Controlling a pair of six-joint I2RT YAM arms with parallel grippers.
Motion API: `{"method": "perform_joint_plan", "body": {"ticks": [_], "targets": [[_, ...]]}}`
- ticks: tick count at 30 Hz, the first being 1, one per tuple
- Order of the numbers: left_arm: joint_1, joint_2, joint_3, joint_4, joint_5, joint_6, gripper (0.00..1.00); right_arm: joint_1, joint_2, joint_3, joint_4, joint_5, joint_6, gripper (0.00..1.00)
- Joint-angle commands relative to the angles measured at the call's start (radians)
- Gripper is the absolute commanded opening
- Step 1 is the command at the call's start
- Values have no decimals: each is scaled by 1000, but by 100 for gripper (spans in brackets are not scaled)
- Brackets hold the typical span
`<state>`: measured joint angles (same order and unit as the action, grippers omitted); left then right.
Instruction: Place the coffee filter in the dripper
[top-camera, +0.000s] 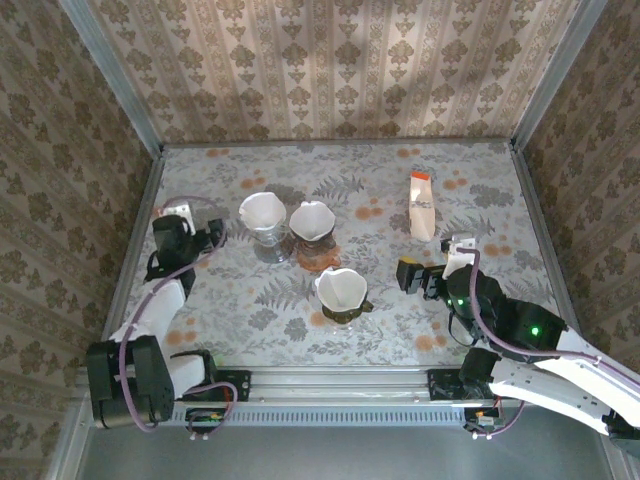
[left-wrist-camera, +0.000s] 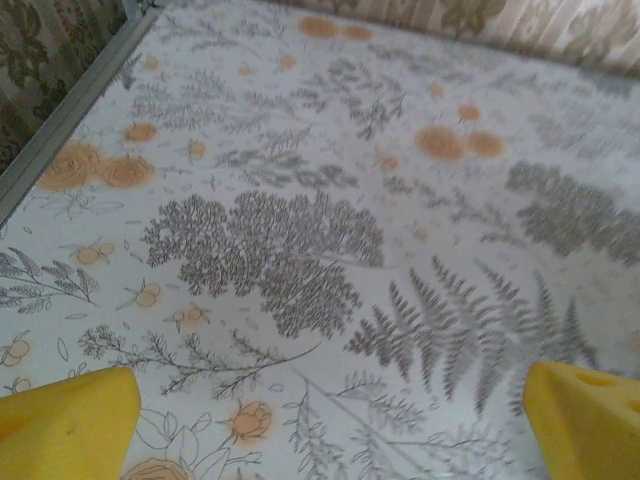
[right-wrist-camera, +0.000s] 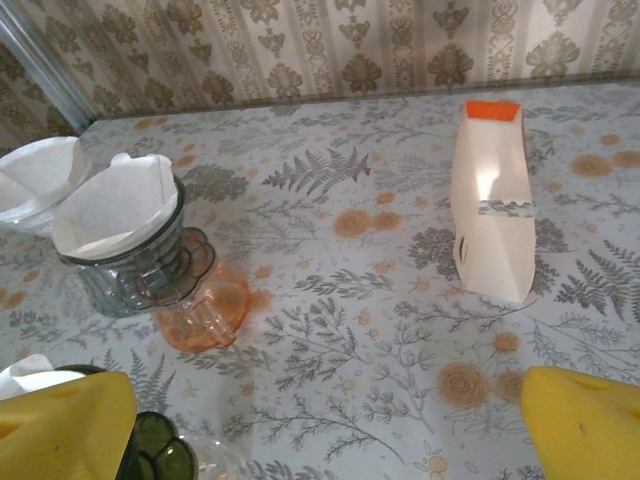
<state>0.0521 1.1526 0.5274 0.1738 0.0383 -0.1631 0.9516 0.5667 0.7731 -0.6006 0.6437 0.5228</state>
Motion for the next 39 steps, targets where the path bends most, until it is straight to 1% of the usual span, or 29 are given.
{"method": "perform_joint_plan", "body": {"ticks": [1, 4, 8, 10, 13, 14, 17, 18, 20, 22, 24, 25, 26, 27, 28, 29, 30, 31, 33, 34, 37, 39], "targets": [[-4, 33, -34, 130, -39, 104, 100, -7, -14, -15, 22, 70, -2, 100], [-6, 59, -57, 186, -36, 113, 100, -7, -20, -24, 22, 85, 0, 100], [-23, 136, -76, 262, -45, 117, 100, -7, -37, -33, 23, 101, -5, 100], [-48, 172, -59, 261, -84, 120, 100, -7, -46, -35, 22, 105, -11, 100], [-72, 196, -100, 429, -134, 167, 100, -7, -55, -41, 21, 104, -17, 100], [-63, 205, -97, 438, -147, 163, 100, -7, -54, -43, 18, 103, -16, 100], [-41, 231, -110, 524, -146, 167, 100, -8, -54, -46, 13, 102, -19, 100], [-23, 242, -120, 553, -121, 142, 100, -8, -53, -47, 13, 103, -20, 100], [-8, 291, -164, 692, -109, 126, 100, -8, -51, -53, 16, 104, -24, 100], [-25, 296, -147, 658, -102, 142, 100, -8, -48, -55, 17, 111, -24, 100], [-29, 328, -151, 700, -69, 159, 100, -8, -47, -60, 19, 118, -21, 100], [-31, 353, -172, 750, -85, 153, 100, -8, -47, -61, 18, 120, -20, 100], [-32, 400, -207, 877, -105, 155, 100, -7, -47, -62, 18, 122, -17, 100], [-33, 402, -216, 898, -105, 159, 100, -8, -46, -61, 14, 123, -11, 100], [-37, 375, -193, 800, -116, 144, 100, -9, -44, -61, 10, 128, -5, 100], [-40, 387, -178, 793, -119, 152, 100, -9, -42, -62, 6, 135, -1, 100], [-41, 400, -180, 824, -114, 164, 100, -10, -41, -64, 5, 145, 1, 100], [-40, 388, -177, 795, -108, 155, 100, -10, -40, -67, 7, 155, 0, 100], [-41, 397, -178, 817, -114, 163, 100, -10, -36, -76, 21, 178, 3, 100], [-45, 391, -171, 791, -121, 163, 100, -10, -35, -80, 39, 178, -9, 100], [-68, 394, -172, 798, -194, 169, 100, -11, -27, -90, 102, 171, -97, 100], [-72, 396, -176, 808, -207, 170, 100, -21, -2, -92, 151, 175, -160, 100]]}}
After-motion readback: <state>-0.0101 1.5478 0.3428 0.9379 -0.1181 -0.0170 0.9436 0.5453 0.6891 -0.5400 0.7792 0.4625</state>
